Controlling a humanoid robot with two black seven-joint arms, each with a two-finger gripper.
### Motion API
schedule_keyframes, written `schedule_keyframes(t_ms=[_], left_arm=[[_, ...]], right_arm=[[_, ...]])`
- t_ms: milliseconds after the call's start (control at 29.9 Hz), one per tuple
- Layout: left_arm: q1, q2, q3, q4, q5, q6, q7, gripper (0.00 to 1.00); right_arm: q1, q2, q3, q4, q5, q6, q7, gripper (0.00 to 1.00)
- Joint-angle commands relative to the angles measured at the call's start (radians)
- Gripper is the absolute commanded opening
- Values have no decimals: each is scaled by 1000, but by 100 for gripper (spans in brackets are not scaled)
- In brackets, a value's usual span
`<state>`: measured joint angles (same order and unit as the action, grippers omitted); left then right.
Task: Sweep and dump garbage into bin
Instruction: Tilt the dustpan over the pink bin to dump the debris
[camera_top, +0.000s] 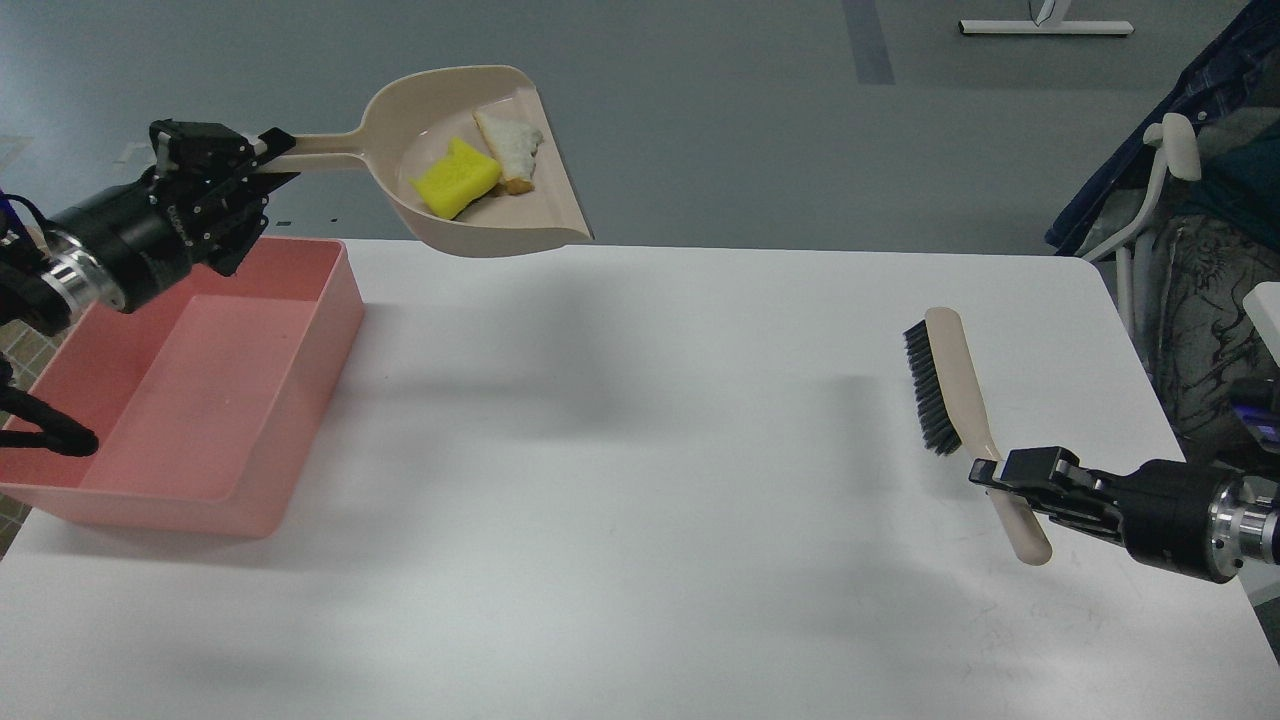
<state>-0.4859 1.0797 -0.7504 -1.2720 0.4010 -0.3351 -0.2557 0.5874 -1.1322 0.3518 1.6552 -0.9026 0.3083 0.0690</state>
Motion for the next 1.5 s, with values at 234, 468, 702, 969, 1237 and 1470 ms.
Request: schedule_keyframes(t_ms=[234,468,702,969,1237,1470], left_arm=[[93,135,2,108,-57,-93,-120,0],[168,161,2,290,-57,-154,-211,0],[247,203,3,350,-44,-154,-233,0],[256,258,19,352,80,-154,-233,0],[253,330,11,350,167,-154,-233,0],[248,390,6,349,219,-154,-233,0]], right_arm=[[-6,6,1,0,-1,0,0,0],[-8,8,-4,-2,-2,0,5,0],[-9,11,-4,-2,-2,0,5,0],[-14,32,-4,-2,-5,0,5,0],[-27,43,-1,-3,-7,0,6,0],[-29,64,-1,-3,-7,0,6,0]])
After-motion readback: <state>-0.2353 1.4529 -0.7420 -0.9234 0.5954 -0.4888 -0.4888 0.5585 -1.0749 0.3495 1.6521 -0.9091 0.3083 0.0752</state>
